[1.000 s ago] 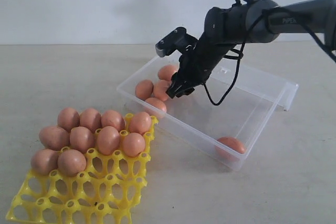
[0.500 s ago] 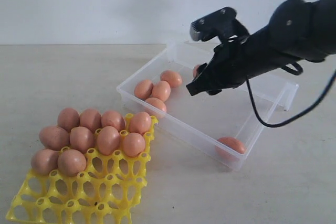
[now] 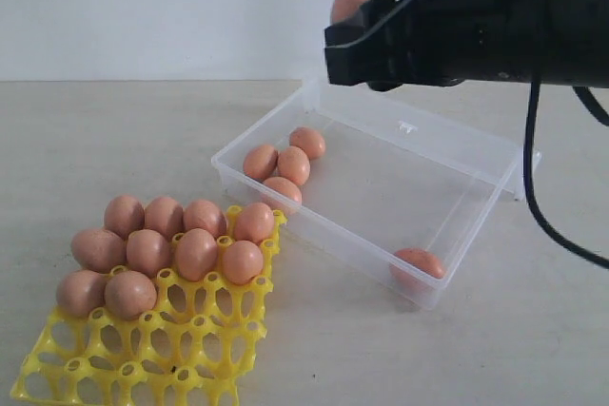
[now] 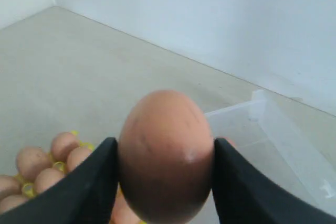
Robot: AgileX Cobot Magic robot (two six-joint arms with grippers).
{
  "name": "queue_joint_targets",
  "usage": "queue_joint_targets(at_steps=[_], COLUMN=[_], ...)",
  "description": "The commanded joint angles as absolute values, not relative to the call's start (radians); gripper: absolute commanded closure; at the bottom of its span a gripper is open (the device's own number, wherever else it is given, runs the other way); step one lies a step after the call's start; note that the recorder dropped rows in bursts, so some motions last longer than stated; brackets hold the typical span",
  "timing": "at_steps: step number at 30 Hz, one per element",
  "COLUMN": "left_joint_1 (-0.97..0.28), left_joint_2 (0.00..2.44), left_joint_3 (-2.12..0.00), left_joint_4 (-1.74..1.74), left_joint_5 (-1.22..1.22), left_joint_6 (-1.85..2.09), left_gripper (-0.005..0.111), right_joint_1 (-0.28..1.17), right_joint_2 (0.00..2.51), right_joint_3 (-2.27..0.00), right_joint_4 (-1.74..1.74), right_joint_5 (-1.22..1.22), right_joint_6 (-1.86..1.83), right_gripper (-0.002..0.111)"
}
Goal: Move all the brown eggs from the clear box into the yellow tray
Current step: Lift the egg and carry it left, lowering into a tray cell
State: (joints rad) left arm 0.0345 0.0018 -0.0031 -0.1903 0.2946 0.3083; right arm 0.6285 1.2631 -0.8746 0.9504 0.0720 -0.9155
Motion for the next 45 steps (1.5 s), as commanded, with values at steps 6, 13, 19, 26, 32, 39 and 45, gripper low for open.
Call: queue_joint_targets(at_steps=[6,13,19,26,32,39,45], left_joint_1=[0.025,0.025,0.025,0.025,0.025,0.025,0.025], left_joint_2=[0.000,0.000,0.000,0.000,0.000,0.000,0.000], left_joint_3=[0.000,0.000,0.000,0.000,0.000,0.000,0.000], left_joint_4=[-0.190,-0.190,-0.190,-0.190,-0.190,-0.190,-0.190], left_joint_5=[0.288,0.288,0.288,0.288,0.288,0.288,0.288], left_joint_6=[0.313,0.313,0.313,0.313,0.313,0.313,0.313], left_gripper=[0.111,0.111,0.111,0.111,0.111,0.111,0.111], right_joint_1=[0.817,0.897,0.897,0.897,0.888,0.888,0.888], right_joint_2=[1.337,1.337,1.347,1.487,1.717,1.864,1.878], right_joint_3=[-0.890,-0.895,-0.895,-0.895,-0.895,-0.895,-0.895], right_joint_4=[0.914,0.057,-0.440,-0.756,-0.736,-0.673,-0.628], right_joint_5=[-0.318,-0.570,-0.551,-0.648,-0.858,-0.771,-0.554], right_joint_6=[-0.499,0.222,0.728,1.099,1.114,1.035,0.960], right_gripper=[0.109,0.109,0.109,0.109,0.109,0.109,0.109])
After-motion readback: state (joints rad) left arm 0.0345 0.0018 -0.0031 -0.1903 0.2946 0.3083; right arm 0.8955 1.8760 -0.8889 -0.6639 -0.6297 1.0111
